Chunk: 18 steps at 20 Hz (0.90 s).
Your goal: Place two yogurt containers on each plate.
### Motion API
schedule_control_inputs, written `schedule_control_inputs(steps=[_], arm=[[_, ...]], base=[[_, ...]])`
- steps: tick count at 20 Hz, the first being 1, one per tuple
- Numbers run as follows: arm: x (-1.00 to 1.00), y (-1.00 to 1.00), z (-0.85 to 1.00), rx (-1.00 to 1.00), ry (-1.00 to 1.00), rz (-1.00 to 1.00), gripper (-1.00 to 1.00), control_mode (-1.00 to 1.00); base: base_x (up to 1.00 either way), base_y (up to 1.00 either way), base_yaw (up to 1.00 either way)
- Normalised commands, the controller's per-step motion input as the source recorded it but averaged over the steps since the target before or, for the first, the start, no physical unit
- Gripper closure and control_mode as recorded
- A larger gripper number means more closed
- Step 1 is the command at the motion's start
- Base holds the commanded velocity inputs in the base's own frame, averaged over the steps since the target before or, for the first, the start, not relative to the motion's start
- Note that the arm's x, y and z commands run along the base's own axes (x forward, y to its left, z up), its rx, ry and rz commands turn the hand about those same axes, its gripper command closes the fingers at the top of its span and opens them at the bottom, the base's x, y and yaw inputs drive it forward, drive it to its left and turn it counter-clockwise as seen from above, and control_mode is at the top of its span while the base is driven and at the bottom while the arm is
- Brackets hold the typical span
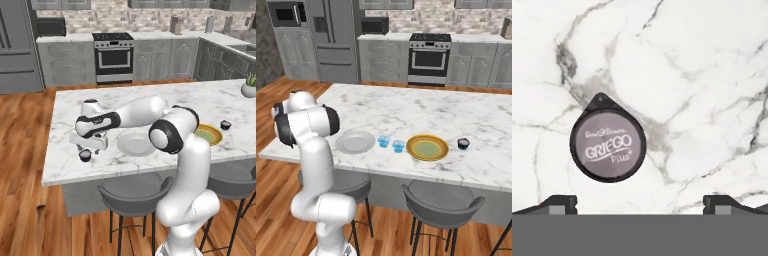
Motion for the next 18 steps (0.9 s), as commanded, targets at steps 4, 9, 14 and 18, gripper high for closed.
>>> schedule_control_inputs(steps=[4, 9, 14, 18], arm=[[0.18, 0.02, -0.14, 0.00, 0.00, 0.00, -1.00, -1.00], [0.12, 0.00, -0.14, 0.00, 0.00, 0.00, -1.00, -1.00], [0.03, 0.00, -0.16, 0.00, 0.00, 0.00, -1.00, -1.00], [0.02, 0.04, -0.17, 0.00, 0.00, 0.00, -1.00, -1.00]], base=[[0.00, 0.00, 0.00], [0.00, 0.00, 0.00], [0.00, 0.00, 0.00], [0.00, 0.00, 0.00]])
